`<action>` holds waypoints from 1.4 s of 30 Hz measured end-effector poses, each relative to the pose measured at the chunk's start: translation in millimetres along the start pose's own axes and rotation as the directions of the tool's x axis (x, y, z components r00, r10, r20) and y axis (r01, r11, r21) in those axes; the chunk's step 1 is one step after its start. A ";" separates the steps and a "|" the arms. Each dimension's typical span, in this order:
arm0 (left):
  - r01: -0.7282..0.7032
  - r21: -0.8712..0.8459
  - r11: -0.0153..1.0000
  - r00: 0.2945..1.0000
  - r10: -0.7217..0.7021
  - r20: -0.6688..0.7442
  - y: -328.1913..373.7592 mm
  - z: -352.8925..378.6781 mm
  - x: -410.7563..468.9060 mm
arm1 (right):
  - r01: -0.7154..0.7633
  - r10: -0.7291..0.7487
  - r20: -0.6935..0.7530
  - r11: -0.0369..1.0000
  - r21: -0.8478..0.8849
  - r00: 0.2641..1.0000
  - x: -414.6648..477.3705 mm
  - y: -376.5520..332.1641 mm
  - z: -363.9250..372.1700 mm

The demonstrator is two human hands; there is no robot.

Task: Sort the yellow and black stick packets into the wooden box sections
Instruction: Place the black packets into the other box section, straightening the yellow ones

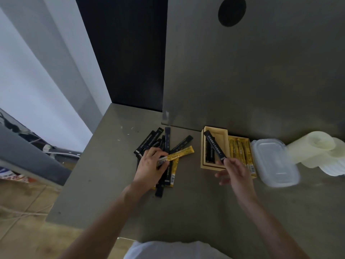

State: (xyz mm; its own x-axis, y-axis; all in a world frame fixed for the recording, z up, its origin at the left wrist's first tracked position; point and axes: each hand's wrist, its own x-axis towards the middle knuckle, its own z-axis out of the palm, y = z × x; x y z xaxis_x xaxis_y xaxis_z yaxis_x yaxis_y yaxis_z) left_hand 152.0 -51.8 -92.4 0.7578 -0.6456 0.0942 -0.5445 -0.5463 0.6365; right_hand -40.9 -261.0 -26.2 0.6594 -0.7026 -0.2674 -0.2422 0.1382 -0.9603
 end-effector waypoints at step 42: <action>-0.043 0.153 0.987 0.998 0.048 -0.032 39.8 -11.0 15.1 | 0.073 -0.188 -0.173 0.852 -0.519 0.967 65.5 -39.6 -6.5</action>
State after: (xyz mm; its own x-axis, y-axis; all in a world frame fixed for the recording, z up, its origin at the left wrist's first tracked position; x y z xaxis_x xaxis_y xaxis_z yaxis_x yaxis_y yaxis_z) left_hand 145.8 -77.4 -57.2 0.7415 -0.6541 0.1491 -0.6253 -0.5933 0.5069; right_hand 7.3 -317.0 -5.1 0.5600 -0.8260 -0.0640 -0.5271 -0.2956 -0.7967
